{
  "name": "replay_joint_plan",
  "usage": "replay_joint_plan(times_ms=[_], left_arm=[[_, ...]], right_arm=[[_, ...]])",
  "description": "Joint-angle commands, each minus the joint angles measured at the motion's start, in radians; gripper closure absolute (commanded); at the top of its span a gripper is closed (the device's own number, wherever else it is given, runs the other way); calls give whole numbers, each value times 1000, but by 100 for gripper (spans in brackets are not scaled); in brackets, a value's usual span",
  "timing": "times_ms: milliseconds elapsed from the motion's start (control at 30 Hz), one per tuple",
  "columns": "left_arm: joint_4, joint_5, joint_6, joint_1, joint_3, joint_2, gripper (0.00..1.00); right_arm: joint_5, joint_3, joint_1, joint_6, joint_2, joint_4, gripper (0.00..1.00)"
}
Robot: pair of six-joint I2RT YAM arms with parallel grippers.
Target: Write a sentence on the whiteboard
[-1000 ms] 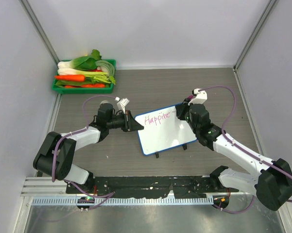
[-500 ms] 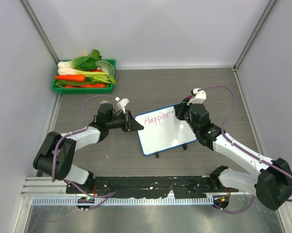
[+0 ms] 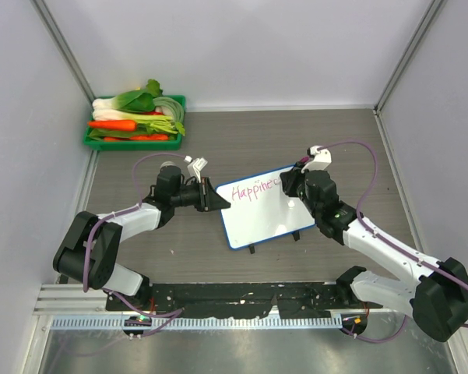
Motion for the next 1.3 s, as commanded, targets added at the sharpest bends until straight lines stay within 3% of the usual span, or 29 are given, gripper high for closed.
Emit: replay_joint_plan(times_ms=[0, 667, 967, 1267], left_arm=[[-54, -100, 92, -2, 9, 14, 100], [-53, -97, 89, -2, 7, 17, 100], [-54, -97, 89, -2, 9, 17, 100], [-56, -99, 92, -2, 6, 11, 100]], right_arm=[[20, -3, -7, -13, -21, -10, 98], [-78, -8, -5, 15, -25, 24, 99], [-40, -8, -14, 30, -136, 35, 99], [-3, 66, -76, 0, -61, 15, 99]])
